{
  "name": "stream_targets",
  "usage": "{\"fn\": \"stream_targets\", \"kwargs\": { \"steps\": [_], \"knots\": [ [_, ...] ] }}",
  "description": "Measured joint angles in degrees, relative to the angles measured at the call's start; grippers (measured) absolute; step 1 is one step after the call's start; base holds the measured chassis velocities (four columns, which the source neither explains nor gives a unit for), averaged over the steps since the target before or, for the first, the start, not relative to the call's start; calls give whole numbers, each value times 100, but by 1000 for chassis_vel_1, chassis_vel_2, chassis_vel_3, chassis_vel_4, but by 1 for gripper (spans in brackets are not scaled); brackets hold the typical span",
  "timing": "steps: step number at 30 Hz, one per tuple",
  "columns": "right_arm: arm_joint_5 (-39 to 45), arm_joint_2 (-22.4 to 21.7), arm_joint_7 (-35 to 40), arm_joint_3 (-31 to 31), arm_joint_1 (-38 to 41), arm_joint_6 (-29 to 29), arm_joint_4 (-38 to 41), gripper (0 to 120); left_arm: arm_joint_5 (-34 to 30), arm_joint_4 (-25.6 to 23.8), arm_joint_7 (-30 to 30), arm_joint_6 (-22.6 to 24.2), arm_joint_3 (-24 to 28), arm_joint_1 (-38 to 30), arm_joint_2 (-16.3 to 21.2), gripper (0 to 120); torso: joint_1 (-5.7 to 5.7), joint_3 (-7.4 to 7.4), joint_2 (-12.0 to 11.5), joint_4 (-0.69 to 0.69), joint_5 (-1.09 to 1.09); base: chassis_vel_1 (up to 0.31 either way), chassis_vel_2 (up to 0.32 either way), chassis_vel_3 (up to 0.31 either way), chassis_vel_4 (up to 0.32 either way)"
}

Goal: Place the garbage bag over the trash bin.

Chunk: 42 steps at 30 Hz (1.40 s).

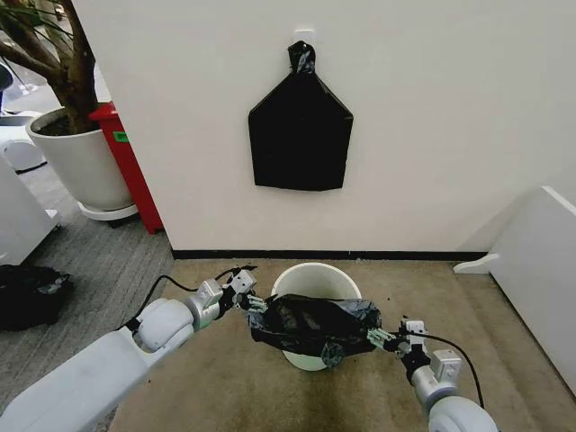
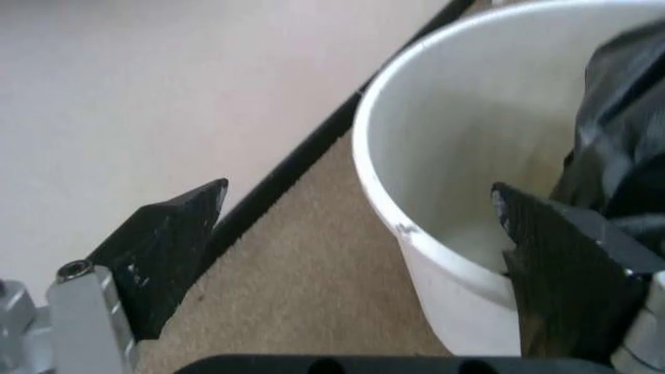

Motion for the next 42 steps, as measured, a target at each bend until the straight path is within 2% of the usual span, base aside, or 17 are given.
{"fn": "stream_targets", "kwargs": {
  "steps": [11,21,24,27,28,32,35,39,41,42],
  "knots": [
    [262,-137,218,11,-209,-174,429,100,-687,-427,93,-145,-488,211,321,100,0,0,0,0,0,0,0,0,0],
    [524,-164,461,53,-611,-369,961,100,-1421,-742,-396,-99,-807,279,390,100,0,0,0,0,-1,0,0,0,0],
    [553,-170,581,139,-770,-402,1209,100,-1770,-881,-702,-53,-970,335,374,100,0,0,0,0,1,0,0,0,0],
    [717,-249,893,292,-871,-589,1784,100,-2335,-1176,-1301,18,-1097,455,362,100,0,0,0,-1,-1,0,0,0,0],
    [717,-249,893,292,-871,-589,1784,100,-2335,-1176,-1301,18,-1097,455,362,100,0,0,0,-1,-1,0,0,0,0],
    [1088,-458,1206,382,-519,-864,2182,100,-2844,-1452,-1921,27,-1184,653,425,100,0,0,0,0,1,0,0,0,0],
    [1329,-604,1218,482,-310,-1050,2239,100,-2963,-1556,-2240,27,-1211,762,438,100,0,0,0,0,0,0,0,0,0],
    [2134,-1103,1174,698,444,-1841,2152,100,-3402,-1945,-3021,166,-1324,1237,443,100,0,0,0,-1,1,0,0,0,0],
    [2562,-1397,1124,666,1035,-2318,1941,100,-3589,-2169,-3274,270,-1546,1691,407,100,0,0,0,-1,0,0,0,0,0],
    [2562,-1397,1124,666,1035,-2318,1941,100,-3589,-2169,-3274,270,-1546,1691,407,100,0,0,0,-1,0,0,0,0,0]
  ]
}}
